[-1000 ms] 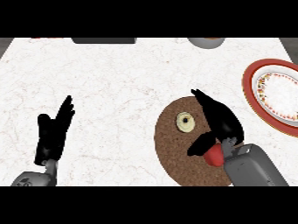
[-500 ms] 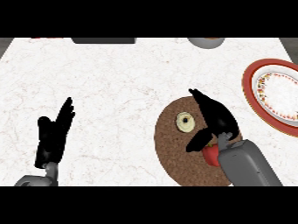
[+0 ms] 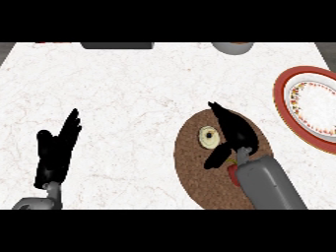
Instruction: Pick the cupcake from the placemat and place it in the plate
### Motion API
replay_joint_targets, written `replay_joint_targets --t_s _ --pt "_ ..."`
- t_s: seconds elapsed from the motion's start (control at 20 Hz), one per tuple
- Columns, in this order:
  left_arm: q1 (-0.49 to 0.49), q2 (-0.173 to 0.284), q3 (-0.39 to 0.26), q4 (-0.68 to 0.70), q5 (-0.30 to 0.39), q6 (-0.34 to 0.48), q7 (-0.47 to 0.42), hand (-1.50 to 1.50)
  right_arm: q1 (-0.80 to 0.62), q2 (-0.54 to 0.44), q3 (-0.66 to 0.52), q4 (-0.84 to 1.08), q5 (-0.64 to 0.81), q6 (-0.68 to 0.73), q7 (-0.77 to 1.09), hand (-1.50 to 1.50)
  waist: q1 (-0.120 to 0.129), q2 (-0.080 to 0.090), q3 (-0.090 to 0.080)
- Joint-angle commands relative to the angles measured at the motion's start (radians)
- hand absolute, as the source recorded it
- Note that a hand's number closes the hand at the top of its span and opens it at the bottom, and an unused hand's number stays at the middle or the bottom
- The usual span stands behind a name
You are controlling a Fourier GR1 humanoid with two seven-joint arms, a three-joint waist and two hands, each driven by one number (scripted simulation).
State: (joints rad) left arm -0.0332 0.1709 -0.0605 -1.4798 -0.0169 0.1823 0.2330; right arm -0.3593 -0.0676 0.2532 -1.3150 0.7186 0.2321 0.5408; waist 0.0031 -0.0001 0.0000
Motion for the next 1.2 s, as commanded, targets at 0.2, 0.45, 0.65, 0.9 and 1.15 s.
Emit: replay_joint_targets --t_s 0.2,0.45,0.65,0.9,1.15 --pt "0.072 -0.009 0.038 0.031 -0.006 -0.058 -0.093 0.00 0.021 0.028 -0.017 0.023 0.046 0.010 -0.028 1.50 -0.001 0.000 0.000" --pt "0.041 -0.044 0.013 -0.017 -0.045 -0.022 -0.015 0.00 -0.017 -0.004 -0.025 0.089 0.106 -0.038 -0.156 1.50 0.001 0.000 0.000" --pt "-0.013 -0.065 0.019 0.039 -0.060 -0.009 -0.016 0.00 0.043 -0.017 0.009 -0.008 0.158 -0.063 -0.135 1.50 -0.006 -0.001 0.000" --pt "-0.029 -0.027 0.055 0.029 -0.035 -0.046 -0.006 0.00 0.037 -0.111 0.005 -0.007 0.163 -0.070 -0.303 1.50 -0.010 0.000 0.000" --pt "-0.011 -0.060 0.015 -0.013 -0.075 0.001 0.040 0.00 0.092 -0.366 -0.038 -0.007 0.066 -0.036 -0.746 1.50 -0.014 0.000 0.002"
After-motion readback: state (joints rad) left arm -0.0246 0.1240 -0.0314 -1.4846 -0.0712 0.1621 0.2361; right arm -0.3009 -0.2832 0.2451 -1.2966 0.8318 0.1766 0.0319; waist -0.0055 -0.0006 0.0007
